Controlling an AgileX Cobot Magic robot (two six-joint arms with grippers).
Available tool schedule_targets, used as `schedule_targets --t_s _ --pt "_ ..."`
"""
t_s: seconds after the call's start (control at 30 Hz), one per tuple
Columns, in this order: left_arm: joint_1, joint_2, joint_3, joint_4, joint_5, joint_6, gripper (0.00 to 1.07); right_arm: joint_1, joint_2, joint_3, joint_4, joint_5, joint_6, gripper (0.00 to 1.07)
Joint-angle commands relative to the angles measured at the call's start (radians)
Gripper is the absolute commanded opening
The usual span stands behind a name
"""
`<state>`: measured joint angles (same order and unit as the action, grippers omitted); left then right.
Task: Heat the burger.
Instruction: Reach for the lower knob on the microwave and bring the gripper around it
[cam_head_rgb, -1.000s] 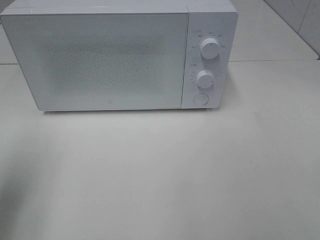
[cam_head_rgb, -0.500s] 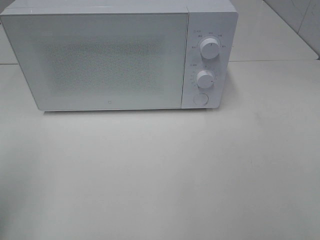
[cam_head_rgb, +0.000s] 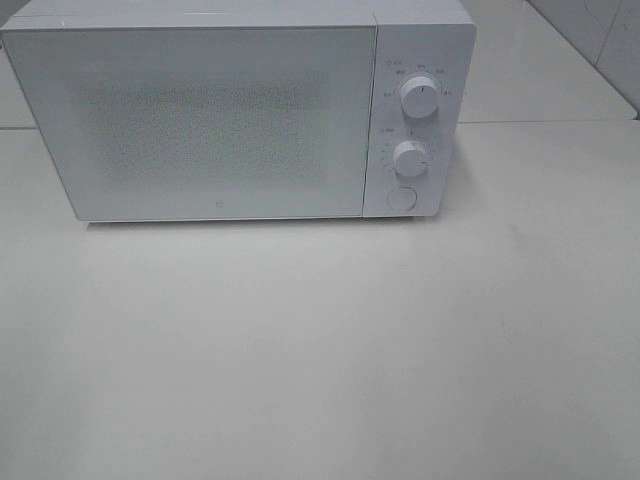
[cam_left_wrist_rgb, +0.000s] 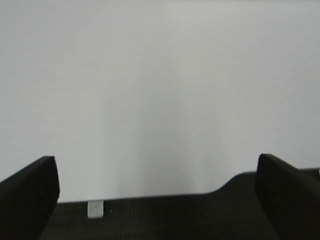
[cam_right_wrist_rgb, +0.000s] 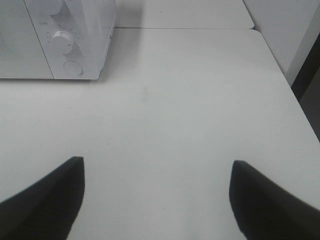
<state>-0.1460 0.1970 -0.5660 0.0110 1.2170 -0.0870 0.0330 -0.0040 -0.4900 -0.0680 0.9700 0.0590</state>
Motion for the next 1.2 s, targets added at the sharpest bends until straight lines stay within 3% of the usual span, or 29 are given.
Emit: schedule_targets --t_s 0.03,0.57,0.63,0.7,0.73,0.83,1.2 --pt "0.0 -0.124 0.026 -0.011 -0.118 0.004 0.99 -0.007 -0.027 0.002 -0.005 -0.008 0.009 0.76" --pt "0.001 -0.182 0.05 -0.033 -0.15 0.012 0.98 -0.007 -0.027 0.002 -0.004 -0.008 0.009 0.76" --pt "0.086 -0.218 0.05 -0.036 -0.151 0.012 0.98 -0.007 -0.027 0.002 -0.004 -0.008 0.009 0.76" --pt "0.113 -0.226 0.05 -0.036 -0.151 0.012 0.98 -0.007 -0.027 0.002 -0.004 -0.008 0.009 0.76" --pt "0.174 -0.226 0.05 -0.037 -0.151 0.012 0.98 -0.007 -0.027 0.002 -0.004 -0.008 0.009 0.76" --pt "0.21 -0.226 0.05 -0.037 -0.151 0.011 0.98 -0.007 -0.027 0.002 -0.004 -0.008 0.009 0.76" --pt "0.214 -0.225 0.05 -0.037 -0.151 0.011 0.98 -0.005 -0.027 0.002 -0.001 -0.008 0.009 0.76"
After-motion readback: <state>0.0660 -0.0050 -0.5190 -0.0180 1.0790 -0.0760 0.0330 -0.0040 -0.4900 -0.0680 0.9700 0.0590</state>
